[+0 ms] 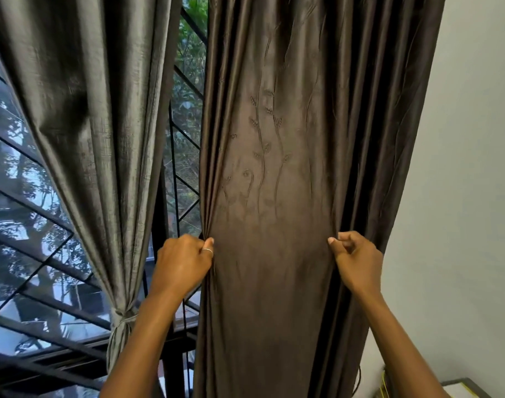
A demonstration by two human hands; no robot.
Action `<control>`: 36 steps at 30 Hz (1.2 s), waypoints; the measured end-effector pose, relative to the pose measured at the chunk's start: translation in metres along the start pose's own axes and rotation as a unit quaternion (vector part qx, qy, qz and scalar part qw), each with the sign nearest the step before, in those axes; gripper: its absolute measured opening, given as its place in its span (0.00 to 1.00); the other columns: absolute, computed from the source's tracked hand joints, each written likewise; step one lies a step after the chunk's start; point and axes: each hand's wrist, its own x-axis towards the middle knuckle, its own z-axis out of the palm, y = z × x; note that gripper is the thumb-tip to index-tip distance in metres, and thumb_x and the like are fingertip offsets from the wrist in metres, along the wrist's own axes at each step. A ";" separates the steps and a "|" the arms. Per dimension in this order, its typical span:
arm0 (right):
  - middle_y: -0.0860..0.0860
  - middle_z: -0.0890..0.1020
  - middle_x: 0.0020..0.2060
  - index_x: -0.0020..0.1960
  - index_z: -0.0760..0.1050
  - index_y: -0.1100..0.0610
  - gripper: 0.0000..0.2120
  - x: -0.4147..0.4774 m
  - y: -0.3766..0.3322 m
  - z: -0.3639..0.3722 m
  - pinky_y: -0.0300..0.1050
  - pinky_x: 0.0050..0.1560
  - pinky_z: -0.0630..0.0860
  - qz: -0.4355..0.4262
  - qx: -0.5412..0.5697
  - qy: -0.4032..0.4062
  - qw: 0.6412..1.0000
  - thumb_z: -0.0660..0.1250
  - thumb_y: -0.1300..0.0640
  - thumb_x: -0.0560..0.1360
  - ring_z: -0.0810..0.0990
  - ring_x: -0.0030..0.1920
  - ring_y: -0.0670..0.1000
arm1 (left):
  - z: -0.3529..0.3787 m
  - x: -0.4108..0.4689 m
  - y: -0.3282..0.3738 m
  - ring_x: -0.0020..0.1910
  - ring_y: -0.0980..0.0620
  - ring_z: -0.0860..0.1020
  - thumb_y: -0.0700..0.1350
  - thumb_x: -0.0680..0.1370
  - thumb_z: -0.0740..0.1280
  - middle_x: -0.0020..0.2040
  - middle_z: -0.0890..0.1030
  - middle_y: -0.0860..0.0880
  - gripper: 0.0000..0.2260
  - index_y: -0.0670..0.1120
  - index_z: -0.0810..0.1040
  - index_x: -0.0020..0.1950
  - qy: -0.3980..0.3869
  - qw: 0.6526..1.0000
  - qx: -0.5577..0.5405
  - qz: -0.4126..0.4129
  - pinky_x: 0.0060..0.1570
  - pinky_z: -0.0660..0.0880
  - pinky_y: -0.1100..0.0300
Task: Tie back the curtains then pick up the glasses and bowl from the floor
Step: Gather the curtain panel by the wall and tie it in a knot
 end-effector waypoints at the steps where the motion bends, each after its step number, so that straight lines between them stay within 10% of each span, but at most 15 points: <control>1: 0.48 0.83 0.38 0.49 0.82 0.55 0.04 -0.006 -0.002 0.001 0.30 0.42 0.69 -0.003 0.010 0.005 1.000 0.72 0.55 0.77 0.79 0.39 0.43 | 0.002 -0.001 0.003 0.21 0.44 0.68 0.49 0.81 0.64 0.20 0.65 0.48 0.28 0.46 0.63 0.22 0.002 1.000 0.003 0.005 0.25 0.67 0.51; 23: 0.47 0.84 0.40 0.50 0.82 0.55 0.06 -0.091 -0.052 0.077 0.50 0.40 0.80 -0.139 0.147 -0.100 0.974 0.68 0.54 0.79 0.83 0.39 0.45 | 0.030 -0.019 0.062 0.22 0.52 0.69 0.53 0.83 0.60 0.20 0.68 0.50 0.26 0.48 0.69 0.24 -0.041 0.994 -0.070 0.070 0.27 0.64 0.55; 29: 0.47 0.75 0.31 0.38 0.74 0.54 0.08 -0.096 -0.054 0.076 0.55 0.32 0.72 -0.136 0.139 -0.079 0.978 0.65 0.60 0.76 0.73 0.31 0.46 | 0.025 -0.017 0.078 0.21 0.50 0.68 0.71 0.75 0.57 0.19 0.65 0.48 0.35 0.44 0.65 0.23 -0.040 0.999 -0.032 0.018 0.24 0.62 0.56; 36: 0.47 0.76 0.33 0.38 0.77 0.54 0.10 -0.099 -0.050 0.076 0.48 0.32 0.72 -0.137 0.145 -0.071 0.977 0.67 0.64 0.76 0.75 0.33 0.48 | 0.032 -0.009 0.080 0.25 0.48 0.68 0.56 0.81 0.60 0.23 0.68 0.48 0.25 0.45 0.67 0.26 -0.033 0.999 0.024 0.022 0.27 0.59 0.55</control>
